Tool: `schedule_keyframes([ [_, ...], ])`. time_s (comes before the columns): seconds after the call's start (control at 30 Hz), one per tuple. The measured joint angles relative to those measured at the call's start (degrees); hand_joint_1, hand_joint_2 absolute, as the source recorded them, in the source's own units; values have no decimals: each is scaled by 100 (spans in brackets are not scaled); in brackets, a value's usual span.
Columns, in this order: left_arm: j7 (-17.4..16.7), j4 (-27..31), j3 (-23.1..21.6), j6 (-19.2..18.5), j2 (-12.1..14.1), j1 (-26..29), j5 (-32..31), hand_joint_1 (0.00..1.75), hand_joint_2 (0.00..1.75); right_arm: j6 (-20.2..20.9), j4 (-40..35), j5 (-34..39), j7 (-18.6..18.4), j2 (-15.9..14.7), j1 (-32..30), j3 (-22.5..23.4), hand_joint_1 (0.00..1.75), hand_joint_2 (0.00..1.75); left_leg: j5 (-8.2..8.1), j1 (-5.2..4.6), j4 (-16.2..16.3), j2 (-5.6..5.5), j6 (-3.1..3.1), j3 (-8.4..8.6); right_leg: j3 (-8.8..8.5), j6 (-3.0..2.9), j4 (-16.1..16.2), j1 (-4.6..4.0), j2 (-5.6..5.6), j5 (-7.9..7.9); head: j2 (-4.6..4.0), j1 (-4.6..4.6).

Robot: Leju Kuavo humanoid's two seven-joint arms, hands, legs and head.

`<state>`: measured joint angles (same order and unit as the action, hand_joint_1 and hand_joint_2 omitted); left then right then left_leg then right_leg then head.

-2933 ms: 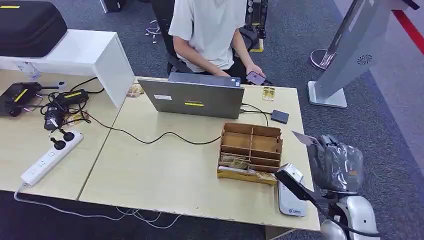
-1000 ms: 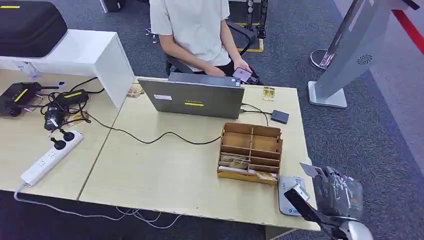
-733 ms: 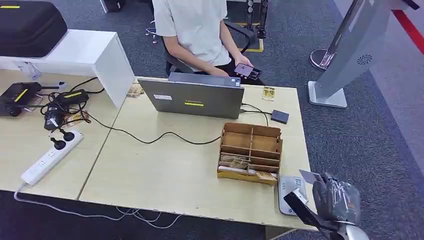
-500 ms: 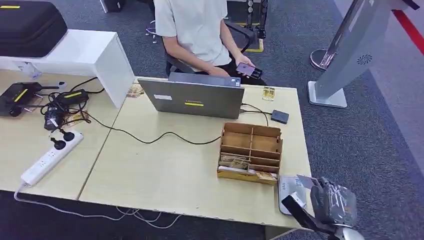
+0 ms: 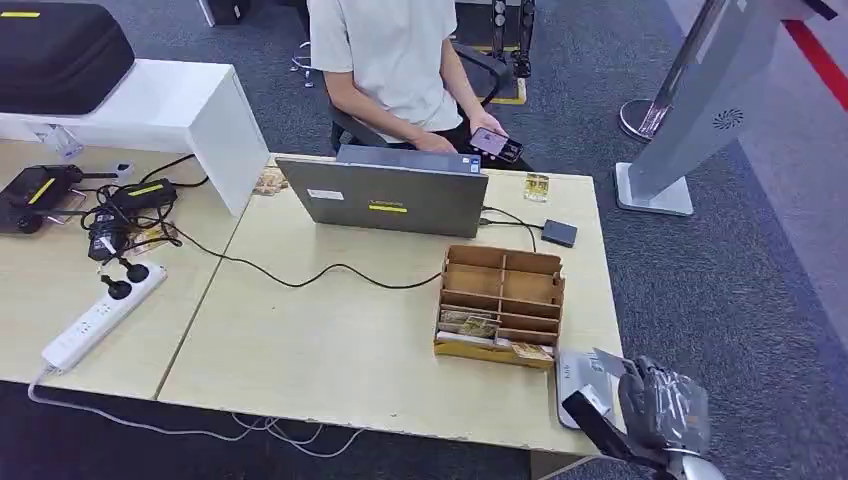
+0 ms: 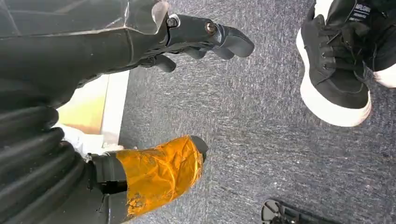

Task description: Pass the card to the sensor for recognition and then transmit it.

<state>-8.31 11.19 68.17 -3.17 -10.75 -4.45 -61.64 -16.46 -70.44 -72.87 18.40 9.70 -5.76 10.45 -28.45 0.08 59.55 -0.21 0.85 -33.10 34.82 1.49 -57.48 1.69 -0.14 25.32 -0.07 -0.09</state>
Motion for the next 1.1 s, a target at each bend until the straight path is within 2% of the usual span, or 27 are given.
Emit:
schedule_keyframes([
  [0.1,0,0,0,-2,7,1,-7,0,175,-13,-24,-26,9,13,49,-22,175,175,1,0,0,-1,0,-3,-1,0,-1,0,-1,0,0,0],
  [0.2,17,0,0,-37,44,2,-7,0,175,-116,-173,-149,-64,59,179,-250,175,175,2,2,-1,4,-2,-9,1,-6,-4,0,6,-4,0,0],
  [0.37,92,0,0,-63,70,-7,-92,0,175,-146,-372,-396,-807,127,985,-1185,175,175,14,3,-1,24,-13,-1,9,-9,-7,-1,22,-11,0,-2],
  [0.47,140,0,0,-70,83,-5,-175,0,175,-103,-463,-415,-986,125,1521,-1636,175,175,20,3,-1,19,-12,-2,9,-6,-7,-1,18,-14,0,0],
  [0.57,157,0,0,-72,83,-5,-227,0,175,-37,-598,-389,-1032,120,1891,-1899,175,175,20,3,0,18,-12,-2,9,-6,-7,-1,18,-14,0,0],
  [0.93,184,0,-11,-159,81,-5,-417,0,175,308,-765,-254,-911,-142,2681,-2192,175,175,19,1,0,15,-11,-9,12,-5,-5,0,16,-15,0,0],
  [1.1,251,0,-157,-251,79,-11,-643,0,175,485,-211,-247,-1139,-122,3440,-2374,175,175,23,2,0,16,-15,-9,13,-3,-7,-1,17,-21,0,2],
])
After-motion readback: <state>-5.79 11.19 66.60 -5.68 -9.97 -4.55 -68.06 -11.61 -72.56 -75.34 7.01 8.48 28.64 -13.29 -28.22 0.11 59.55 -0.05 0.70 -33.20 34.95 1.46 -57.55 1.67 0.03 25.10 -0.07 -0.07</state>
